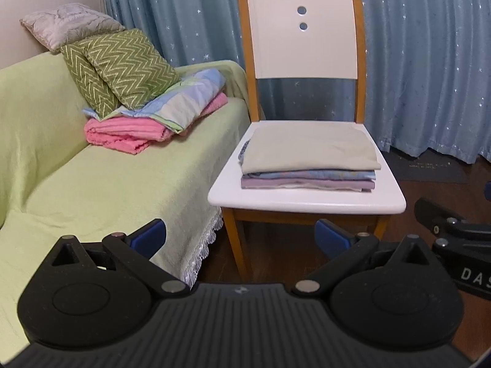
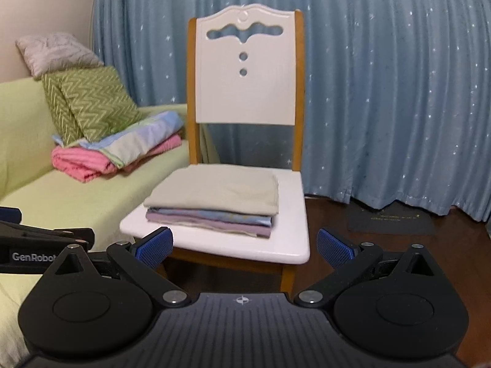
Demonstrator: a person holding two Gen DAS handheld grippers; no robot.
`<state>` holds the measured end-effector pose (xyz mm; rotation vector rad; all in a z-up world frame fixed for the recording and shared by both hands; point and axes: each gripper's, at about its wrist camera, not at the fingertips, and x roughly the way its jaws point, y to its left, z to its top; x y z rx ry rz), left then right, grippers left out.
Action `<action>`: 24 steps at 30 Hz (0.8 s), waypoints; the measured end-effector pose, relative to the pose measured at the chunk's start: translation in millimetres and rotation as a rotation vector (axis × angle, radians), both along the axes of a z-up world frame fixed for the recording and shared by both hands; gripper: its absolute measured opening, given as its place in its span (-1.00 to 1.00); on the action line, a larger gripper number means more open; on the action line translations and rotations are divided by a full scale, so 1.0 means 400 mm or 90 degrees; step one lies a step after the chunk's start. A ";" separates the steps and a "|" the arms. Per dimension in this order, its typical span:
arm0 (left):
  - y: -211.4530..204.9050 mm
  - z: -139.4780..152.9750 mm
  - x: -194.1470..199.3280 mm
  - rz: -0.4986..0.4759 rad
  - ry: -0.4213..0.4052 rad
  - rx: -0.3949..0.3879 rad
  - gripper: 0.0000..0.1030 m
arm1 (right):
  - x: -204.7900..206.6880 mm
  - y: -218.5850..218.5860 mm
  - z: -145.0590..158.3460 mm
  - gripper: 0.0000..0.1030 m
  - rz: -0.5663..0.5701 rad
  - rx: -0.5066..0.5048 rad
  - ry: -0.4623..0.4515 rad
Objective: Fold clothes
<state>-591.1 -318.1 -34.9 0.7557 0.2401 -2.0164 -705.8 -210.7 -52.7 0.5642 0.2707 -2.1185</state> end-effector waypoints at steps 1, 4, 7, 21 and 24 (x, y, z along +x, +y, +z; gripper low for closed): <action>0.001 -0.001 0.002 0.000 0.000 0.002 0.98 | 0.000 -0.003 -0.001 0.99 0.000 0.006 0.001; -0.007 -0.015 0.007 -0.002 0.001 0.011 0.98 | -0.001 -0.008 -0.006 0.99 0.003 0.015 -0.012; -0.016 -0.027 0.007 -0.006 0.005 0.020 0.98 | -0.005 -0.014 -0.014 0.99 0.004 0.021 -0.028; -0.060 -0.081 -0.014 -0.014 0.002 0.070 0.98 | -0.028 -0.054 -0.057 0.99 -0.018 0.060 -0.054; -0.071 -0.097 -0.016 -0.015 -0.003 0.074 0.98 | -0.030 -0.067 -0.067 0.99 -0.017 0.072 -0.056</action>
